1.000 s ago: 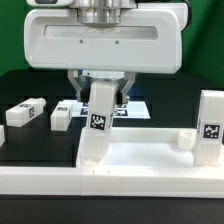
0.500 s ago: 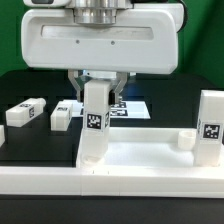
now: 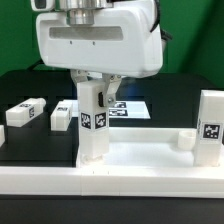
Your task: Assemble desk
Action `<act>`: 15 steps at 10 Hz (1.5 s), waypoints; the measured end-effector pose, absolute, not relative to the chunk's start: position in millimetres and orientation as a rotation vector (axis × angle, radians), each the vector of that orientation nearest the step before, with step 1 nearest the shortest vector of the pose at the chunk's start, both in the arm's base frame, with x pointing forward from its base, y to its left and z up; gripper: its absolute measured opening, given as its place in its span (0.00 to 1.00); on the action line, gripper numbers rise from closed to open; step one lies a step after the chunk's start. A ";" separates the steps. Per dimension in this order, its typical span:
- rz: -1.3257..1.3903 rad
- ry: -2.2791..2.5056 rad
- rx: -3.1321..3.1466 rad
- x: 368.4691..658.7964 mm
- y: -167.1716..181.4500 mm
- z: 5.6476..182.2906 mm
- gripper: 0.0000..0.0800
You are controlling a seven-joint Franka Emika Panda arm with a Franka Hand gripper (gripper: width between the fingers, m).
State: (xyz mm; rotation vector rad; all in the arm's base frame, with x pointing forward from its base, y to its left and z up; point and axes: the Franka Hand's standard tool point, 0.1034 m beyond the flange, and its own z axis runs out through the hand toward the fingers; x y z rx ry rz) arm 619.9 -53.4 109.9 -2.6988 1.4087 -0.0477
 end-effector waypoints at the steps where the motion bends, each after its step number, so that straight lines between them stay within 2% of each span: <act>1: -0.036 1.556 -2.612 619.8 -51.7 109.6 0.37; 6: 0.001 1.927 -2.320 620.5 -49.7 109.5 0.37; 7: 0.005 1.961 -2.292 620.6 -48.3 109.5 0.45; 8: -0.005 1.900 -2.344 620.7 -48.8 109.3 0.45; 9: -0.015 1.846 -2.387 620.8 -49.0 109.1 0.65; 10: -0.016 1.827 -2.402 620.9 -48.7 109.2 0.78; 13: -0.061 1.361 -2.702 622.2 -49.3 110.0 0.81; 15: -0.070 1.221 -2.770 622.1 -49.6 109.9 0.81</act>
Offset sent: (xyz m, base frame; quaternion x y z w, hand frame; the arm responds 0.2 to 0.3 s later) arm 0.0018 0.0014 -0.0026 0.0082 -0.0376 0.2509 0.9672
